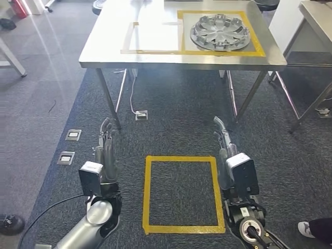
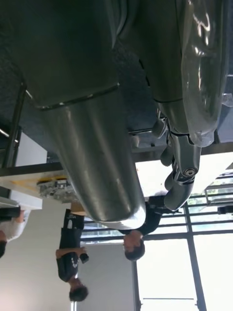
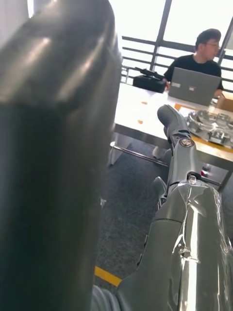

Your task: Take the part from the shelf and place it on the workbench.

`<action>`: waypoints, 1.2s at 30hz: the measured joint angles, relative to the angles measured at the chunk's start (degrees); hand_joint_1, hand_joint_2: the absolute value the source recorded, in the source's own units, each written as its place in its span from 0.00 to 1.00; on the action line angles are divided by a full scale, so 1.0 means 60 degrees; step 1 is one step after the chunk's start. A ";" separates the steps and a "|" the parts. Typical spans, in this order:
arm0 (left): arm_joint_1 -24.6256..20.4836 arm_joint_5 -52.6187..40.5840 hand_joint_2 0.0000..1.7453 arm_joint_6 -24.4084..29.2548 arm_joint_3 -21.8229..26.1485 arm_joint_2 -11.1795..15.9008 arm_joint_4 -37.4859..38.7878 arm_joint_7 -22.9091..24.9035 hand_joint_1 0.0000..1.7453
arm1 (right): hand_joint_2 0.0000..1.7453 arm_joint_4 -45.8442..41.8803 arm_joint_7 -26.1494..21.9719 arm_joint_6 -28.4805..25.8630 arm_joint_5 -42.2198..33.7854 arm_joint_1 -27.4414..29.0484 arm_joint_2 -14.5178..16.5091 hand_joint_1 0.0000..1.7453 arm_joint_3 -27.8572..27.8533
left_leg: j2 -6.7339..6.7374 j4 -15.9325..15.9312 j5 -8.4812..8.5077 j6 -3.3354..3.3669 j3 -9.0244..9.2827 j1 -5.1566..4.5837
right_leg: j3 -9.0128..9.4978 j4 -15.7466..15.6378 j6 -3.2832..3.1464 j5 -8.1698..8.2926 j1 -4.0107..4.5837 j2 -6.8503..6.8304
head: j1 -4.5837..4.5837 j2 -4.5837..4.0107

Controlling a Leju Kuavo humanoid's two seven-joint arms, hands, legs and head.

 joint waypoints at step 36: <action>0.0029 -0.0007 0.00 -0.0107 -0.0015 0.0076 -0.0220 0.0003 0.00 | 0.00 -0.0048 0.0090 -0.0135 0.0205 0.0083 0.0023 0.00 0.0113 | -0.0633 0.0233 0.0374 -0.0202 -0.0758 -0.0063 | 0.0386 -0.0785 -0.0251 -0.0027 0.0024 -0.0010 | -0.0067 0.0000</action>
